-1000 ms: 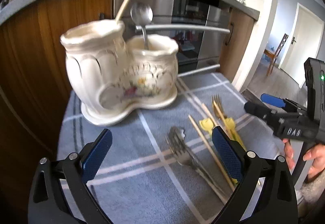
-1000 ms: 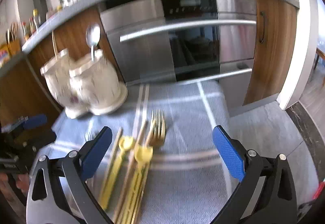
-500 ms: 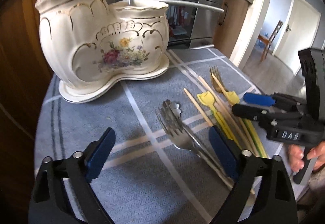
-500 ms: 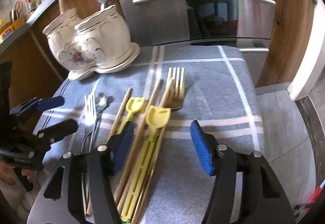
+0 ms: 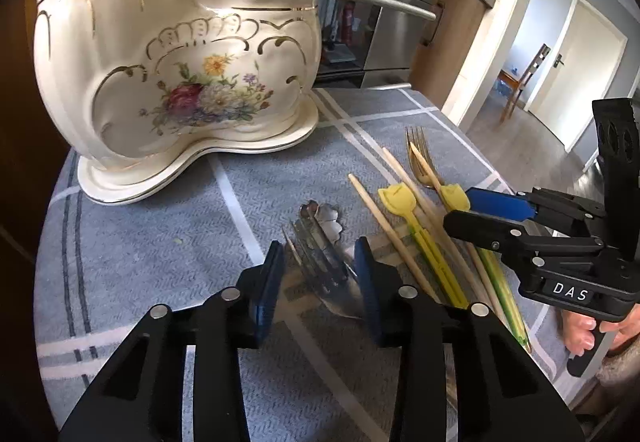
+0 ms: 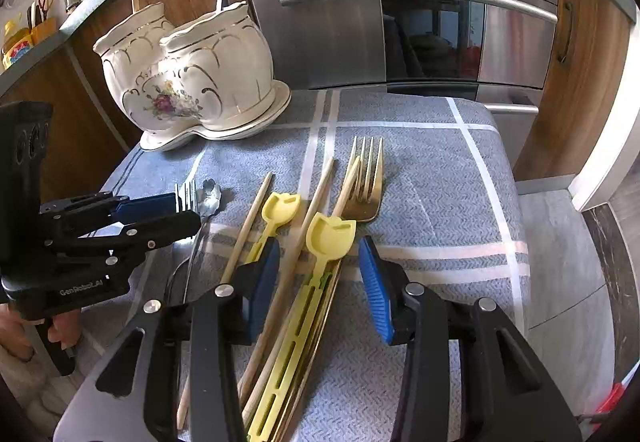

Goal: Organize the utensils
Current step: 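Grasp a silver fork with the left tool while the right tool grasps a yellow-handled utensil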

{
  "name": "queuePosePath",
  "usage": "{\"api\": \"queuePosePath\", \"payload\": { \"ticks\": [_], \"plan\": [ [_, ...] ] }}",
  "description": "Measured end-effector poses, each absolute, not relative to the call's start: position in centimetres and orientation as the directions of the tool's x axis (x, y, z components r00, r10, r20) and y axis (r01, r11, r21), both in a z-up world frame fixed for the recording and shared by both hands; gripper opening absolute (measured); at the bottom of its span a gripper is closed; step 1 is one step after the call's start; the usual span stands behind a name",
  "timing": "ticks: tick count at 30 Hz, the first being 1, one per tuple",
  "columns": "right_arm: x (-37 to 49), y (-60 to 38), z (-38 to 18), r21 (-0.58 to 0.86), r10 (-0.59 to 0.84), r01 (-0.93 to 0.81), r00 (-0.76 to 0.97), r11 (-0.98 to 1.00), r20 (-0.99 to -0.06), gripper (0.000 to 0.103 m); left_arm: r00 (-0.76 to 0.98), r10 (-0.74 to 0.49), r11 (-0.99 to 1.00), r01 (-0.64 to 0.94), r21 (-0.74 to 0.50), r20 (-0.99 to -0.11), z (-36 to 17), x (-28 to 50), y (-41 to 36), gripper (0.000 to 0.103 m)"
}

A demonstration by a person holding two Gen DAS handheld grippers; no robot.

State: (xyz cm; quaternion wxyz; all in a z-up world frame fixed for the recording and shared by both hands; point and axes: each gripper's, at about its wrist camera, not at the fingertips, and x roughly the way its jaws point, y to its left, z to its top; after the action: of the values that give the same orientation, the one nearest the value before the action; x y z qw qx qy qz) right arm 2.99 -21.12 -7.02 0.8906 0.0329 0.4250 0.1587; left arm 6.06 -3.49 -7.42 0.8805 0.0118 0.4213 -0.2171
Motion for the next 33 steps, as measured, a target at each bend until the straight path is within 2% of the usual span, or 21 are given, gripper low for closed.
{"api": "queuePosePath", "payload": {
  "ticks": [7, 11, 21, 33],
  "plan": [
    [3.4, -20.9, -7.1, 0.185, 0.297, -0.243, 0.593, 0.952, -0.748, 0.034, 0.545, -0.381, 0.906, 0.383, -0.182, -0.747, -7.4, 6.3, -3.4, 0.034],
    [3.5, -20.9, -7.2, 0.171, 0.279, -0.231, 0.599, 0.958, -0.751, 0.025, 0.543, -0.382, 0.909, 0.367, -0.198, -0.747, -7.4, 6.6, -3.0, 0.024],
    [3.2, -21.4, -6.3, 0.192, 0.294, -0.226, 0.629, 0.955, -0.72, 0.025, 0.568, -0.392, 0.904, 0.383, -0.189, -0.723, -6.7, 5.9, -2.8, 0.006],
    [2.1, -22.0, -4.3, 0.212, 0.323, -0.244, 0.694, 0.946, -0.643, 0.025, 0.63, -0.423, 0.895, 0.401, -0.193, -0.652, -4.1, 4.8, -1.9, 0.004]
  ]
}}
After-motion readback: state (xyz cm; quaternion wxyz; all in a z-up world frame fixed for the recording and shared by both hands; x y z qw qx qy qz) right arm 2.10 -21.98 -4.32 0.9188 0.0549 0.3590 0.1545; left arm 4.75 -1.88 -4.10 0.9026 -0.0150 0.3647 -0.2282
